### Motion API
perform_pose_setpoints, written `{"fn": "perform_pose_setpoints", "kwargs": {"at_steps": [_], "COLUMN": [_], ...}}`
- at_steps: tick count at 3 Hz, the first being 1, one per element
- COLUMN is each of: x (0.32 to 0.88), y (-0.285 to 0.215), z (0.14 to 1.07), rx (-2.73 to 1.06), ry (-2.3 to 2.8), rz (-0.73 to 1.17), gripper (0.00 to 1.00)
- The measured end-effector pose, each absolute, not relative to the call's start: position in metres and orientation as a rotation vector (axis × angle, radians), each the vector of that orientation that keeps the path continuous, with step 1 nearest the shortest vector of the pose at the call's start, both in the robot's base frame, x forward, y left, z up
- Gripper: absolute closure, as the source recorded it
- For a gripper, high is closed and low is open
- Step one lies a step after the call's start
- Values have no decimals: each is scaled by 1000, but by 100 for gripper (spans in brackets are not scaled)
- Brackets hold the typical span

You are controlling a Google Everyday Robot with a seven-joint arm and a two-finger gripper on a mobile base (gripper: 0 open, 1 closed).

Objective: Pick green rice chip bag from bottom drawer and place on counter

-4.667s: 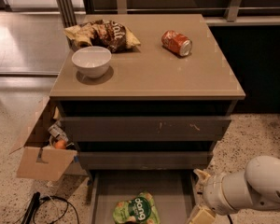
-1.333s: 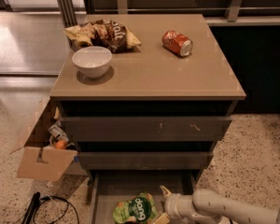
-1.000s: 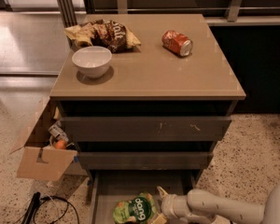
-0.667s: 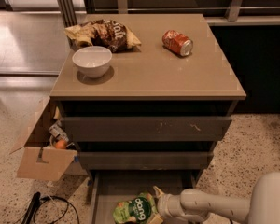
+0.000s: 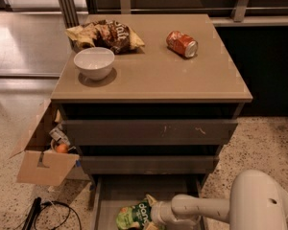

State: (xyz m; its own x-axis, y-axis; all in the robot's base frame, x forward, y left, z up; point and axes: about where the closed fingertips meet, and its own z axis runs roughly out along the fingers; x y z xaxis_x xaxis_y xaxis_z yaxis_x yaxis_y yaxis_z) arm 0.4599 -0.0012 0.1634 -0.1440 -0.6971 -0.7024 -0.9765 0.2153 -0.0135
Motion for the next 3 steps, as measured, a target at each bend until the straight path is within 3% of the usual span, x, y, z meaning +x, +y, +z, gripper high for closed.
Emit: {"fn": "perform_pose_setpoints", "kwargs": {"at_steps": [1,2,3], "x": [458,458,458], "y": [11,13,13], "z": [146,141,141], "rx": [-1509,-1500,-1500], "ry": [1924,1928,1928], "rz": [685,699,699], "gripper": [0,12,36]}}
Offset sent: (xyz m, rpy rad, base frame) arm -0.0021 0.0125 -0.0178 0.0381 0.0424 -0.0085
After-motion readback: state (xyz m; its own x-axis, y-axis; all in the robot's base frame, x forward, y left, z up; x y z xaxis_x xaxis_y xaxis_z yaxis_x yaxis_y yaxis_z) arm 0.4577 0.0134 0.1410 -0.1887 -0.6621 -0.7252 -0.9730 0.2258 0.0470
